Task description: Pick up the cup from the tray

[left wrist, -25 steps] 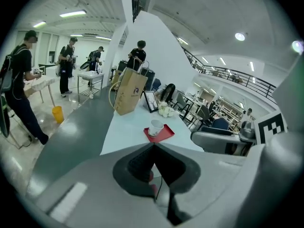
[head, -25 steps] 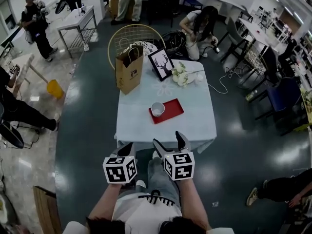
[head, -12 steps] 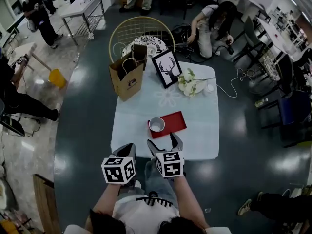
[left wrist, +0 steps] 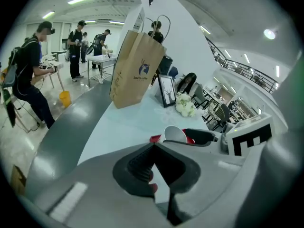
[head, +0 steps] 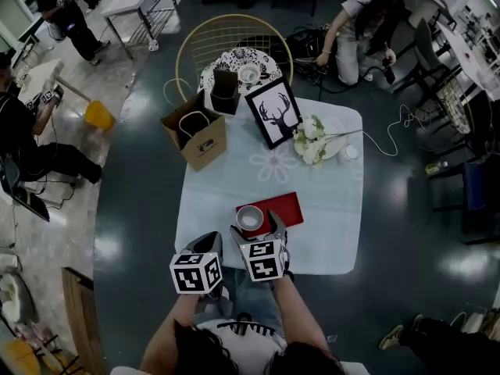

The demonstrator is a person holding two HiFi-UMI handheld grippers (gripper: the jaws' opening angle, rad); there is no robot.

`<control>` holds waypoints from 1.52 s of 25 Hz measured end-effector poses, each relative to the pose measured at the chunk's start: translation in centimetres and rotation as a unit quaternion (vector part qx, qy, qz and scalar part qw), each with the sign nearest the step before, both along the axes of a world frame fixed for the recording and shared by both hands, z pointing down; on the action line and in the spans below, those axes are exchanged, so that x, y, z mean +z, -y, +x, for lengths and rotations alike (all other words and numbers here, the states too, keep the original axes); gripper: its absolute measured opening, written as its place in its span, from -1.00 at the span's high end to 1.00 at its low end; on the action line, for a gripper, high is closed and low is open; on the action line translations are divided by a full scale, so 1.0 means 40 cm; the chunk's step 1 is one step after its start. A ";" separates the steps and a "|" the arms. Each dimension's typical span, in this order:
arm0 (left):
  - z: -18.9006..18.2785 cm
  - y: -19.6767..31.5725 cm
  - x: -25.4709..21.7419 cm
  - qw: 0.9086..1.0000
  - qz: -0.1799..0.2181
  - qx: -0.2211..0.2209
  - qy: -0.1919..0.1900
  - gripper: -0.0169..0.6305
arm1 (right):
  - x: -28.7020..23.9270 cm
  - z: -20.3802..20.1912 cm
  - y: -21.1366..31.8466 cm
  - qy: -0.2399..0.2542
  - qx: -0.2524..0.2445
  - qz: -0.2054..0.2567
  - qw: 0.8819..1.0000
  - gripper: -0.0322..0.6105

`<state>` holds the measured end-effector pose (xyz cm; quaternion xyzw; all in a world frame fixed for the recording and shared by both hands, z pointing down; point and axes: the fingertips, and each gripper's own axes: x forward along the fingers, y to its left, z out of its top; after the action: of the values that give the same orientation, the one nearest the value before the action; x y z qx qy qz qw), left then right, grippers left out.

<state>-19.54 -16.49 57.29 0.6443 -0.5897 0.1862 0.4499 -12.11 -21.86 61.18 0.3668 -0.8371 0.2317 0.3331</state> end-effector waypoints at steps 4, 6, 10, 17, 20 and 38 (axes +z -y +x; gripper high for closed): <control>-0.007 0.017 0.040 1.000 -0.023 -0.007 0.008 0.94 | 0.040 -0.010 0.011 -0.006 -0.011 -0.016 1.000 -0.56; -0.007 0.023 0.053 0.999 -0.030 -0.007 0.010 0.94 | 0.059 -0.013 0.018 -0.010 -0.017 -0.023 1.000 -0.55; -0.008 0.020 0.069 0.999 -0.046 -0.009 0.013 0.95 | 0.087 -0.019 0.020 -0.020 -0.033 -0.036 0.999 -0.49; -0.001 0.020 0.073 0.998 -0.053 -0.006 0.015 0.94 | 0.056 -0.016 0.035 -0.014 -0.027 -0.029 0.999 -0.30; 0.012 0.038 0.065 0.999 -0.046 0.005 0.017 0.95 | 0.024 0.027 0.058 -0.004 -0.004 -0.023 1.000 -0.30; 0.229 0.125 0.072 0.992 -0.038 0.115 0.032 0.95 | 0.022 0.589 0.091 -0.018 0.231 -0.028 0.972 -0.30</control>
<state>-10.39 -21.47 60.18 0.6840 -0.5180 0.2795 0.4308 11.46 -25.48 62.04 0.5448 -0.7167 0.3191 0.2960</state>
